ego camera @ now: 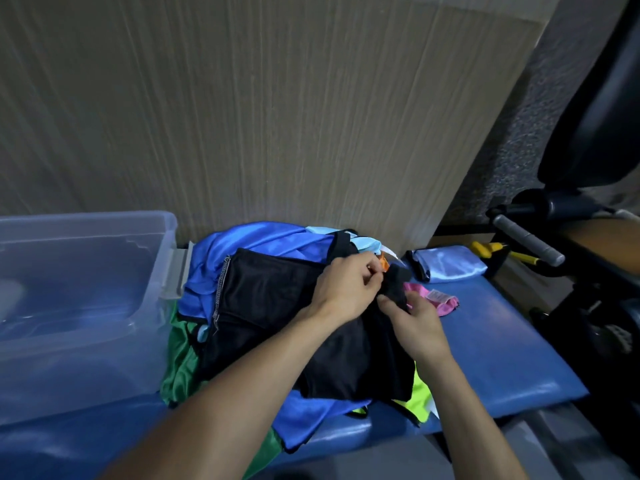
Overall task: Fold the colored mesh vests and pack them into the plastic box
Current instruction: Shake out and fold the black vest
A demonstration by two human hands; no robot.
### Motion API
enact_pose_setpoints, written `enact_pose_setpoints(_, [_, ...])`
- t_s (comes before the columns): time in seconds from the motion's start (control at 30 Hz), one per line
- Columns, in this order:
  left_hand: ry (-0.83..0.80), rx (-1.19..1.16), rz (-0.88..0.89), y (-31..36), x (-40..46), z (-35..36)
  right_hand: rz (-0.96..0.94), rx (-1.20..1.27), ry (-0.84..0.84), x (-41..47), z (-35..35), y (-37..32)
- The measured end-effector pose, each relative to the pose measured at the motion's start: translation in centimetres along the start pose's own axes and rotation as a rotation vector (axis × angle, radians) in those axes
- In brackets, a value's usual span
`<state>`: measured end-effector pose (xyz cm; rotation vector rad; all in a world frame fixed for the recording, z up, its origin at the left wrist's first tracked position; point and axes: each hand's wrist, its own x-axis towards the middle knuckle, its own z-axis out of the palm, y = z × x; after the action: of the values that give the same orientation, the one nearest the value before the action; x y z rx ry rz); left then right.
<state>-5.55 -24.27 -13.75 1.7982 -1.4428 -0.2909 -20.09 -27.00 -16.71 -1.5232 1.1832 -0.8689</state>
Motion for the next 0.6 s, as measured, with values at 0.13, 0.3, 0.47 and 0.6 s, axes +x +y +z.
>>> enact_pose_setpoints(0.13, [-0.087, 0.023, 0.227, -1.0, -2.5, -0.9, 0.194, 0.183, 0.042, 1.1, 0.2, -0.1])
enact_pose_setpoints(0.3, [0.081, 0.398, 0.323, -3.9, -6.6, -3.7, 0.196, 0.113, 0.139, 2.4, 1.0, 0.1])
enact_pose_setpoints(0.47, [-0.019, 0.652, 0.121, -6.7, -8.5, -5.7, 0.286, 0.116, 0.216, 2.7, 1.5, -0.5])
enact_pose_setpoints(0.6, [-0.120, 0.715, 0.092, -7.3, -8.9, -5.8, 0.221, 0.235, 0.149, 2.0, 1.8, -2.4])
